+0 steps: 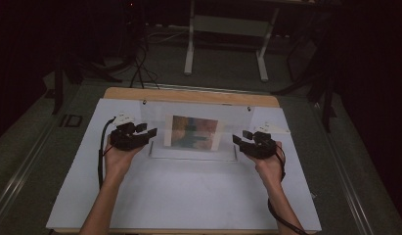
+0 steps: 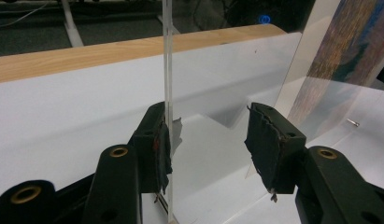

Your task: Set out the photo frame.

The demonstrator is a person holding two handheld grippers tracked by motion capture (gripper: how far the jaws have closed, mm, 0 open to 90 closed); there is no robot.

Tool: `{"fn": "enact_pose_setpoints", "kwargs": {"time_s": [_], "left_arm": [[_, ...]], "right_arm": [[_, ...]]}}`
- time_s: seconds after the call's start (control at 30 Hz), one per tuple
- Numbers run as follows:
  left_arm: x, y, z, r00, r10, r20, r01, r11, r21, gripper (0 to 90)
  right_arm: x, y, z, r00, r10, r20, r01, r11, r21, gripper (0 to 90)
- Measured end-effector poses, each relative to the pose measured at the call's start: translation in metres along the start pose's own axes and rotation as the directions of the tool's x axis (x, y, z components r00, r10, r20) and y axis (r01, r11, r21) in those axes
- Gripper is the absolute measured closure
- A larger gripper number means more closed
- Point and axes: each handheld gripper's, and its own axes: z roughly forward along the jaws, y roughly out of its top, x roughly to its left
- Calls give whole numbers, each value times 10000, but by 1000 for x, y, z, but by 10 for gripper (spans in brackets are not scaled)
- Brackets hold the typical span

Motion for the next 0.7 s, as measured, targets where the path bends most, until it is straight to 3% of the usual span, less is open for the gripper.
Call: {"fn": "enact_pose_setpoints", "kwargs": {"time_s": [0.27, 0.43, 0.53, 0.6, 0.7], "left_arm": [[1, -3, 0, 9995, -275, 142, 278, 9995, -181, 497], [-2, -4, 0, 9995, -287, -94, 285, 9993, -244, 489], [-1, -4, 0, 9991, -427, 56, 429, 9987, -274, 484], [-1, -4, 1, 9990, -439, 121, 442, 9987, -264, 459], [-1, -6, -1, 9987, -407, -308, 396, 9986, -338, 368]], "right_arm": [[-4, 0, 1, 9995, 71, -292, -69, 10000, 52, 503], [-9, -1, 2, 9984, 115, -555, -121, 9999, -113, 505], [-9, -2, 2, 9981, 120, -604, -127, 9999, -102, 502], [-8, -2, 2, 9984, 60, -570, -62, 10000, -34, 490], [-9, -3, 1, 9988, 16, -499, -14, 10000, 47, 452]]}}
